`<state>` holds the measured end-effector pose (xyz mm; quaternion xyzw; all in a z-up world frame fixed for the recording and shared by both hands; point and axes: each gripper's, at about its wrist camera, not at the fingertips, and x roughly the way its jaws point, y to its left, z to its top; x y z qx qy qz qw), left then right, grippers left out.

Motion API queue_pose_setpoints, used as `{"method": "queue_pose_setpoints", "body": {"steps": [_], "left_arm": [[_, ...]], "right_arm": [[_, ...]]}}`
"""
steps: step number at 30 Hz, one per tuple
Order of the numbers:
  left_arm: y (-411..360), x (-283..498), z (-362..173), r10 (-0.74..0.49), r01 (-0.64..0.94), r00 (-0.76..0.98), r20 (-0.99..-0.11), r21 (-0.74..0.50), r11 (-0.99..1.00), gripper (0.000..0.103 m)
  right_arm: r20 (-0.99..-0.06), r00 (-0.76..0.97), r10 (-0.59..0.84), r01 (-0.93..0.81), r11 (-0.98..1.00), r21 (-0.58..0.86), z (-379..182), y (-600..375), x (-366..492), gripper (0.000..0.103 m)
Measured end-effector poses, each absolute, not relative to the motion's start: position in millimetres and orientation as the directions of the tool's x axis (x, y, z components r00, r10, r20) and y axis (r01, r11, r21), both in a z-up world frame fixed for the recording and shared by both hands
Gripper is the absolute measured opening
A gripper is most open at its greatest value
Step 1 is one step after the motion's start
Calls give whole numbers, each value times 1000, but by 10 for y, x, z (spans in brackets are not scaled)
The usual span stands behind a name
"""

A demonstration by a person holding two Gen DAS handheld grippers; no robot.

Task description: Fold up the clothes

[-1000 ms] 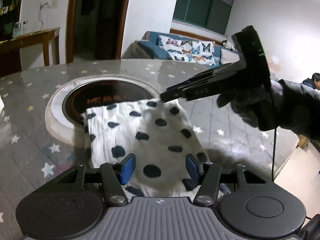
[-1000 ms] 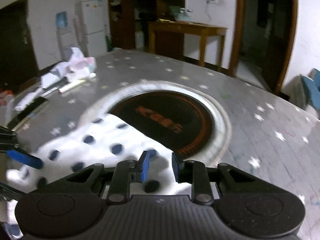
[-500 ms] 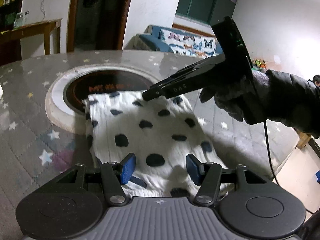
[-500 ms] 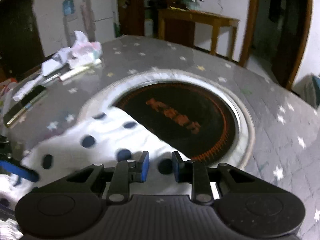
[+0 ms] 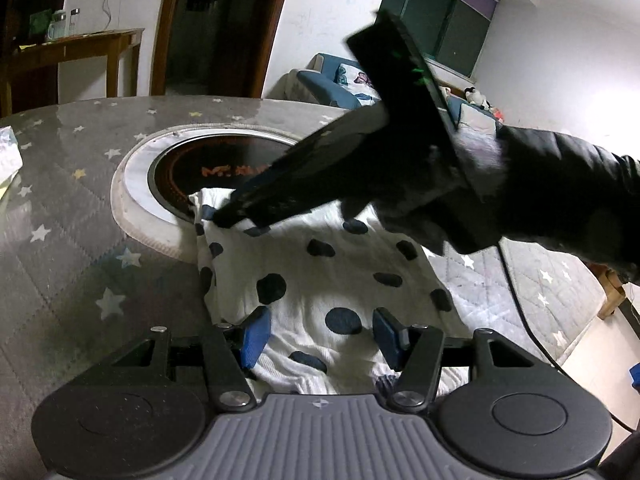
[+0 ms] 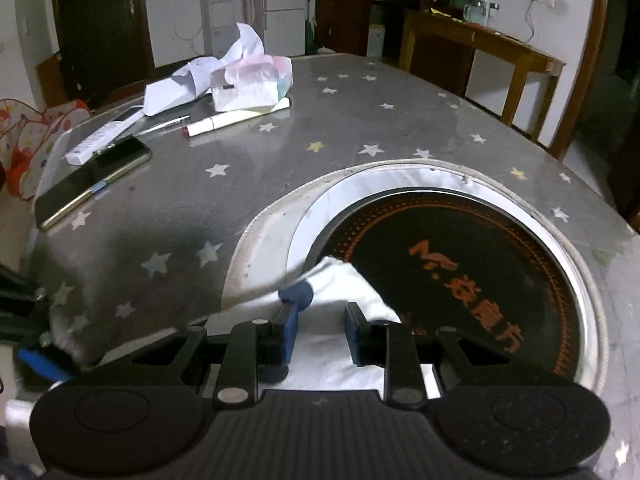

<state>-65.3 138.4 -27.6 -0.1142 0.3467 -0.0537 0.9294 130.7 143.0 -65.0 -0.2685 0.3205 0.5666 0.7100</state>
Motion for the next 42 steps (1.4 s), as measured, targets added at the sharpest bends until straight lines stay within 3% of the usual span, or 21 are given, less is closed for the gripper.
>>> {"method": "queue_pose_setpoints", "body": {"steps": [13, 19, 22, 24, 28, 42], "left_arm": [[1415, -585, -50, -148, 7, 798, -584, -237, 972, 60], [1484, -306, -57, -130, -35, 800, -585, -261, 965, 58], [1472, -170, -131, -115, -50, 785, -609, -247, 968, 54], [1482, -122, -205, -106, -65, 767, -633, -241, 968, 44], [1513, -96, -327, -91, -89, 741, -665, -233, 968, 38], [1329, -227, -166, -74, -55, 764, -641, -179, 982, 38]], "right_arm": [[-718, 175, 674, -965, 261, 9, -245, 873, 1333, 26], [-728, 181, 661, -954, 297, 33, -317, 397, 1231, 26], [-727, 178, 664, -951, 306, 46, -401, 256, 1166, 26], [-721, 175, 670, -947, 314, 61, -451, 168, 1139, 26], [-721, 188, 667, -939, 337, 68, -564, 13, 1119, 28], [-677, 267, 686, -916, 398, 42, -473, -52, 1219, 30]]}}
